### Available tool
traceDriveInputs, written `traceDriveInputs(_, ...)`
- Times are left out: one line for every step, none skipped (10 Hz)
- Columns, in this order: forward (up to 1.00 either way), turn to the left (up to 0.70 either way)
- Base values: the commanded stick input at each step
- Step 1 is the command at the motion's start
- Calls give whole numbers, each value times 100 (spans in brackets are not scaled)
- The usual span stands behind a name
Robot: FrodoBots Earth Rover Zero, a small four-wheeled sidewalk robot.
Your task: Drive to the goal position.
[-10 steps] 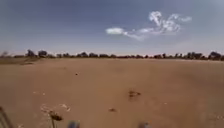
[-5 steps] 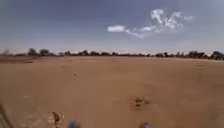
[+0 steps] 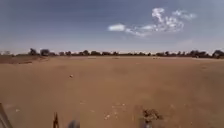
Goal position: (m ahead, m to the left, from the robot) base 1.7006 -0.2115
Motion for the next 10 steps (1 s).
traceDriveInputs(70, 0)
traceDriveInputs(70, 0)
traceDriveInputs(70, 0)
traceDriveInputs(70, 0)
traceDriveInputs(70, 0)
traceDriveInputs(70, 0)
traceDriveInputs(70, 0)
traceDriveInputs(70, 0)
traceDriveInputs(70, 0)
traceDriveInputs(70, 0)
